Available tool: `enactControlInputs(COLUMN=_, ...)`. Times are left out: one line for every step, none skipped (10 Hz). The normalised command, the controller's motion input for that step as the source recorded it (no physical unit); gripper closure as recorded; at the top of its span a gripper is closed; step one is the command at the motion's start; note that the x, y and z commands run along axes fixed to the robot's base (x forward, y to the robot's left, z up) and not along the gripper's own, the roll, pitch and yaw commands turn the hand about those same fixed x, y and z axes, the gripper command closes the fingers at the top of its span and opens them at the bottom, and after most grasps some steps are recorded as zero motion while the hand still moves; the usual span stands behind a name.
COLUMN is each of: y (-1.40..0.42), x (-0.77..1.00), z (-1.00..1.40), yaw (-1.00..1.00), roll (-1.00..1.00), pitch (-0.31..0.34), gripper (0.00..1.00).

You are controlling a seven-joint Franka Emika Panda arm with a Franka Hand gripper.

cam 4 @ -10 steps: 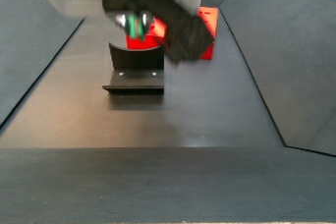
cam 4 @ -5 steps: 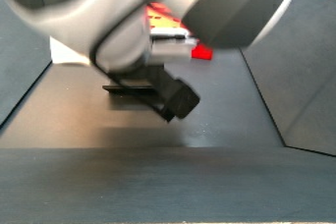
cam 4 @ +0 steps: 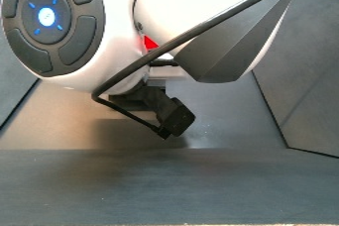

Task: Pick up the 3 prong object. Move up. Place the 3 prong object on the fixture. Regrasp the 3 prong object. Move to above the board. Insert the 3 prong object.
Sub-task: Place the 3 prong object on the fixture, then regrasp the 3 prong object.

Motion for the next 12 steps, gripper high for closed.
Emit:
enactControlInputs(y=0.0, x=0.0, z=0.0, yaw=0.0, roll=0.0, pitch=0.0, gripper=0.0)
enactControlInputs(y=0.0, x=0.0, z=1.0, yaw=0.04, roll=-0.01, pitch=-0.045, gripper=0.0)
enactControlInputs(y=0.0, x=-0.01, z=1.0, yaw=0.05, roll=0.0, pitch=-0.04, gripper=0.0)
enactControlInputs(y=0.0, x=-0.03, z=1.0, yaw=0.06, roll=0.01, pitch=-0.028, gripper=0.0)
enactControlInputs(y=0.0, x=-0.04, z=1.0, yaw=0.06, roll=0.03, pitch=-0.016, gripper=0.0)
enactControlInputs(y=0.0, x=-0.04, z=1.0, yaw=0.06, roll=0.03, pitch=0.004, gripper=0.0)
enactControlInputs(y=0.0, x=-0.04, z=0.87, yaw=0.06, roll=0.03, pitch=0.035, gripper=0.0)
enactControlInputs(y=0.0, x=-0.03, z=0.7, yaw=0.05, roll=0.03, pitch=0.058, gripper=0.0)
enactControlInputs(y=0.0, x=-0.03, z=0.45, yaw=0.03, roll=0.03, pitch=0.079, gripper=0.0)
enactControlInputs(y=0.0, x=-0.03, z=0.32, yaw=0.02, roll=0.04, pitch=0.086, gripper=0.0)
enactControlInputs(y=-1.0, x=0.0, z=0.95, yaw=0.02, roll=1.0, pitch=0.075, gripper=0.0)
enactControlInputs(y=-1.0, x=0.0, z=0.92, yaw=0.01, roll=1.0, pitch=0.072, gripper=0.0)
